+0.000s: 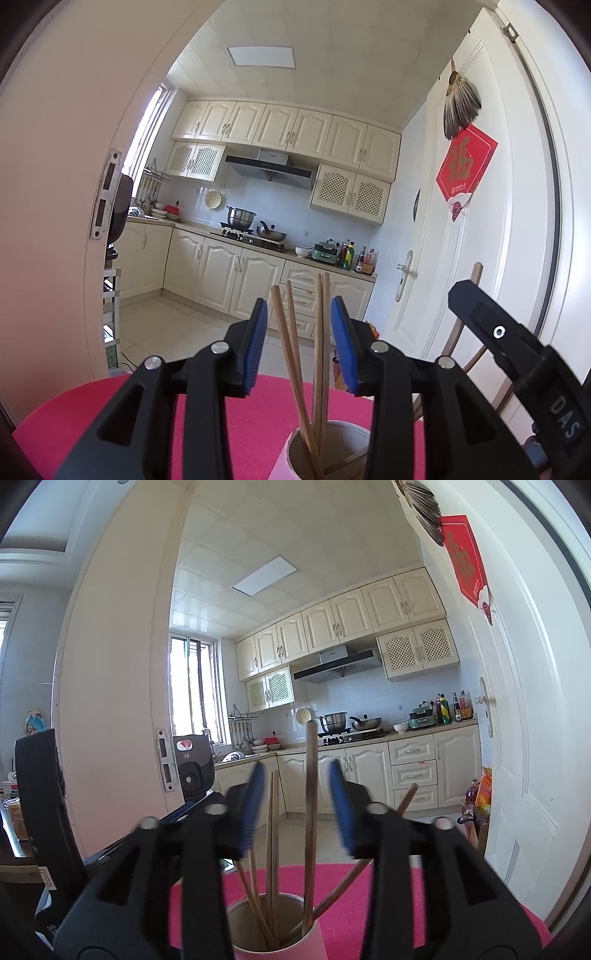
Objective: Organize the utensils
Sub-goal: 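Move both open tools back down to the chopstick pile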
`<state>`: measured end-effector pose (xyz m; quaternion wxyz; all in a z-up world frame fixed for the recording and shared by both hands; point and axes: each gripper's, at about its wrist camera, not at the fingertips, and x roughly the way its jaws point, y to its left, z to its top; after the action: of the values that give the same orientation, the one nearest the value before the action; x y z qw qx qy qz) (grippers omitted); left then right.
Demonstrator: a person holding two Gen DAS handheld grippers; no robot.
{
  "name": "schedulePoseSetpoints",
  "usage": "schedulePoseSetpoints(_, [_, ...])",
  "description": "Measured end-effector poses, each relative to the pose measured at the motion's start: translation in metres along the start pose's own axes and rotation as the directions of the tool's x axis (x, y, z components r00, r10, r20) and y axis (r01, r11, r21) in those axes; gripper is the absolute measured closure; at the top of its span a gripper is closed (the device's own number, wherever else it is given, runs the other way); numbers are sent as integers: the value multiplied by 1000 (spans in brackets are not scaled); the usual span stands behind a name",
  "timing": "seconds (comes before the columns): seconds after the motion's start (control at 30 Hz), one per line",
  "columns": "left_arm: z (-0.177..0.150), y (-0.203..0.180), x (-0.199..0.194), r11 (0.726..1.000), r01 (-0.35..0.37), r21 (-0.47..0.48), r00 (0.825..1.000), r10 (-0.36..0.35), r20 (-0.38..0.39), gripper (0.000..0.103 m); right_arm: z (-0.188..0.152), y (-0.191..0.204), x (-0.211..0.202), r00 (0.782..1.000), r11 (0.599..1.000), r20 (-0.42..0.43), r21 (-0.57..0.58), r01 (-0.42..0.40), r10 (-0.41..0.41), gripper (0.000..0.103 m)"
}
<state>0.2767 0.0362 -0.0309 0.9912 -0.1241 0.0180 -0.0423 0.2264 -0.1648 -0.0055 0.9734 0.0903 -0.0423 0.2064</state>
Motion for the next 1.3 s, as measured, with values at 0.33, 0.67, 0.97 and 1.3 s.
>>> schedulePoseSetpoints(0.33, [17,-2,-2,998,-62,-2,998,62,-27,67,7,4,-1,1000,1000,-3,-8,-1,1,47])
schedulePoseSetpoints(0.67, [36,2,-39,993,-118,23,991,119,-60,60,37,24,-26,1000,998,18,-65,-3,4,39])
schedulePoseSetpoints(0.97, [35,-2,-77,989,-128,74,963,142,-231,54,54,33,-69,997,992,-52,-121,45,-51,38])
schedulePoseSetpoints(1.3, [-47,13,-77,981,-121,153,680,194,-707,54,4,34,-73,887,988,-447,-149,49,-112,38])
